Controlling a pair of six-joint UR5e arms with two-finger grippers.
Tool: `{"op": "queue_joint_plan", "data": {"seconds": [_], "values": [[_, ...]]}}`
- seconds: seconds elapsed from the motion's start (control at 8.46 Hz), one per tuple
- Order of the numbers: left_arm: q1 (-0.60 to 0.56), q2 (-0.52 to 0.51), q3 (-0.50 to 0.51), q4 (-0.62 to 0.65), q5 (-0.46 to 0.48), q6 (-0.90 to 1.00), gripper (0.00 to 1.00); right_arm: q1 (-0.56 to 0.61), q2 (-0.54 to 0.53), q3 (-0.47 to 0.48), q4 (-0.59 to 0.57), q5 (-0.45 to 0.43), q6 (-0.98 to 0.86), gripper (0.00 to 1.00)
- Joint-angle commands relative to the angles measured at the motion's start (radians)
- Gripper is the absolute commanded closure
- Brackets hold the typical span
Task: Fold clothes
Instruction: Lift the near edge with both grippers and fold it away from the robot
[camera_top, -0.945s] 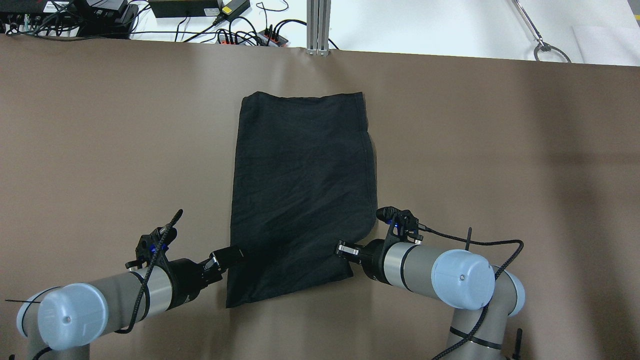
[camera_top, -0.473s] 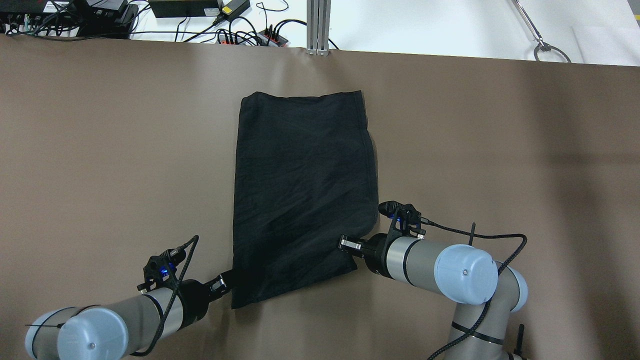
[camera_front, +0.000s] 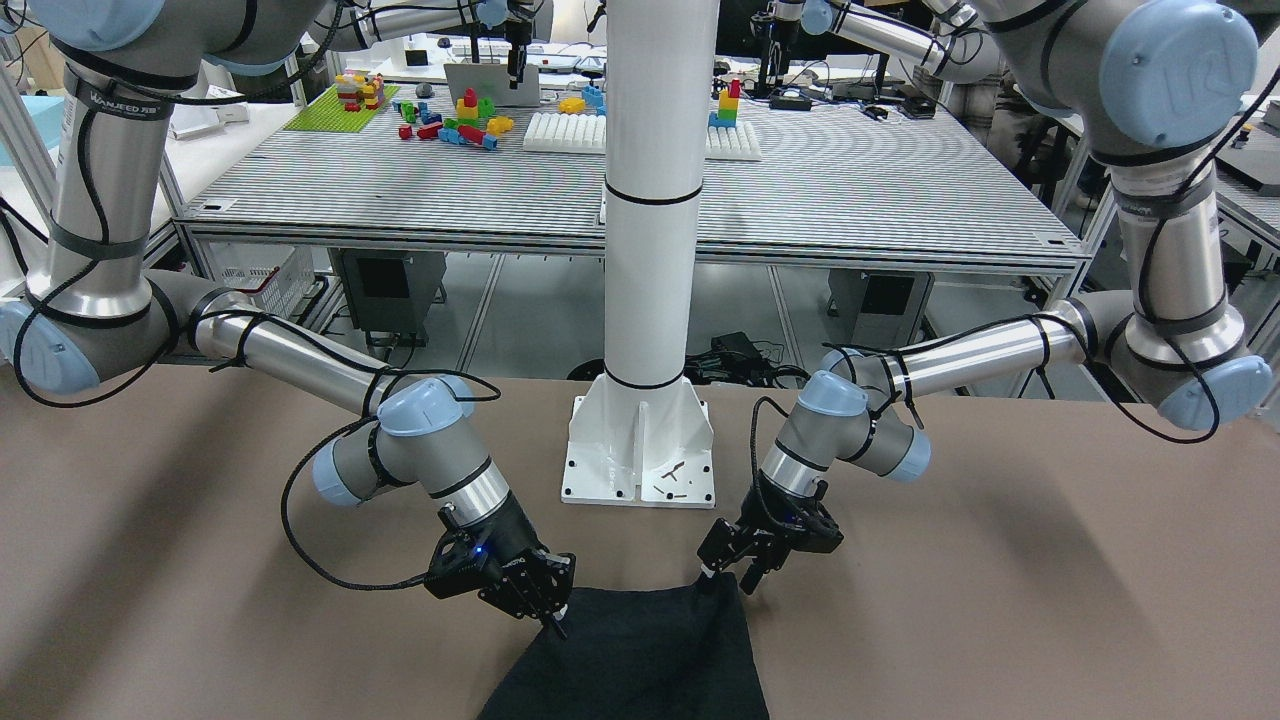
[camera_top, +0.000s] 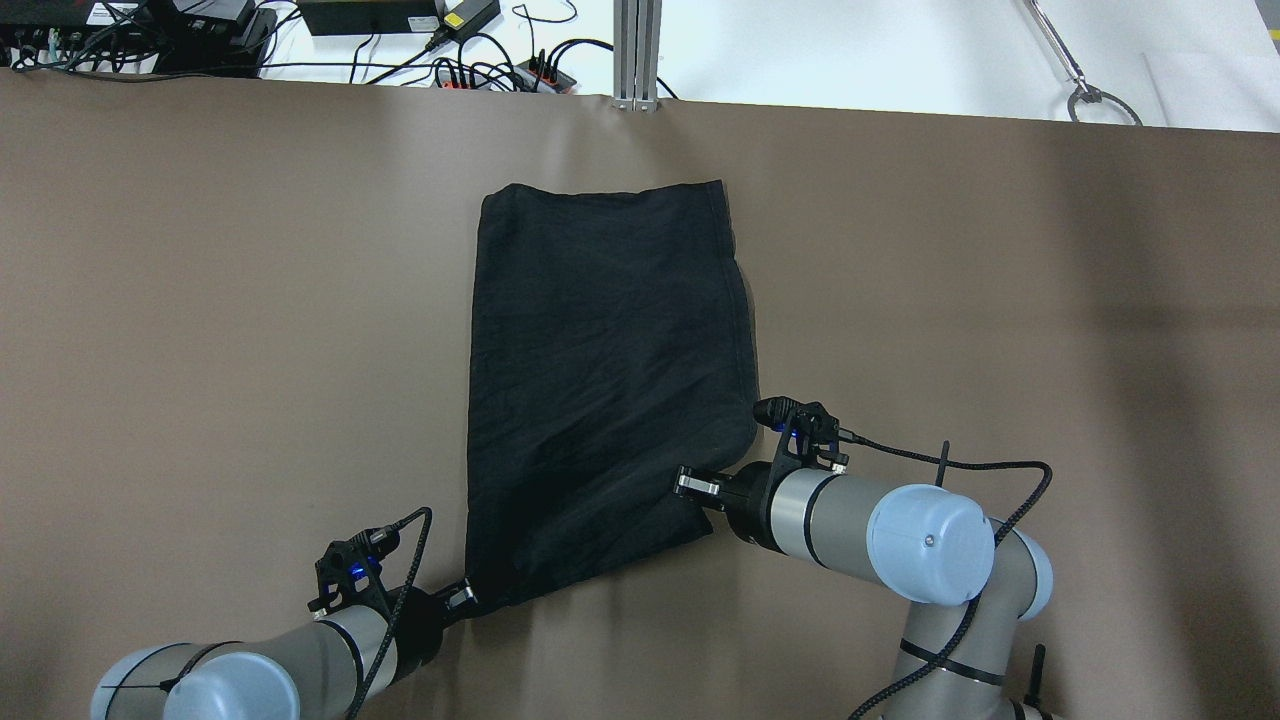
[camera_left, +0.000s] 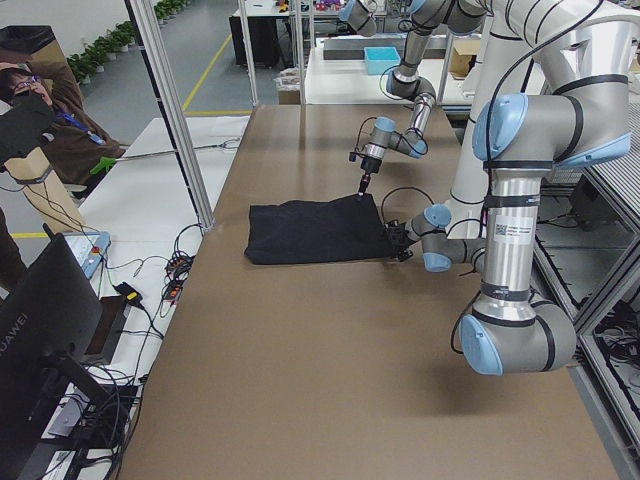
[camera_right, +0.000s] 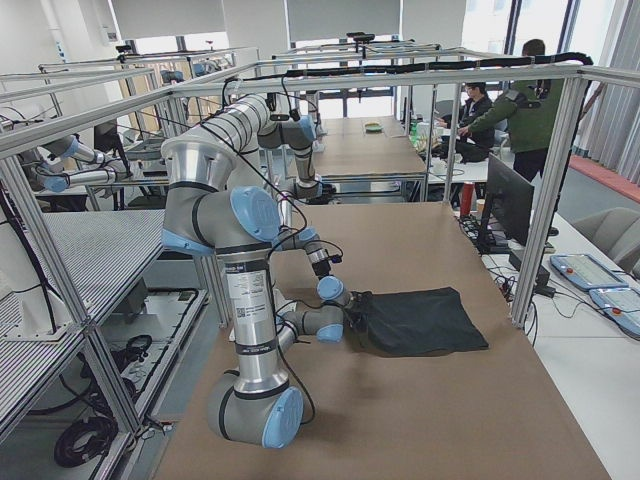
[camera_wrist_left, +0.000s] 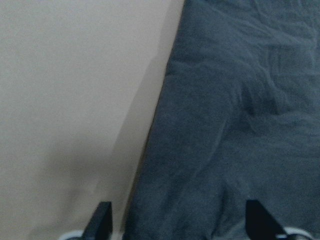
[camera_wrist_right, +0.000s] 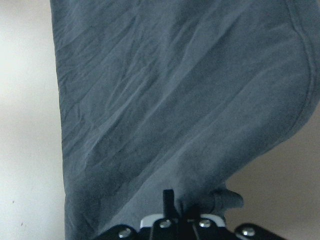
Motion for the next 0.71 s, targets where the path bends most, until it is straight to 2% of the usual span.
{"op": "queue_joint_plan", "data": {"seconds": [0.0,0.12,0.24,0.35,0.59], "values": [[0.005,-0.012,0.012,-0.001,0.009,0.001,0.57,0.0,0.005,0.0,0.0,0.0,0.001,1.0],[0.002,-0.006,0.011,-0.001,0.009,0.004,0.74,0.0,0.005,0.0,0.0,0.002,0.001,1.0],[0.002,0.001,0.007,-0.001,0.009,0.007,0.95,0.0,0.003,0.0,0.002,0.002,0.004,1.0],[0.002,0.003,-0.014,-0.001,0.006,0.009,1.0,0.0,0.003,0.0,0.002,0.002,0.004,1.0],[0.0,0.01,-0.084,0.0,0.001,0.012,1.0,0.0,0.003,0.011,0.003,0.009,0.013,1.0]]}}
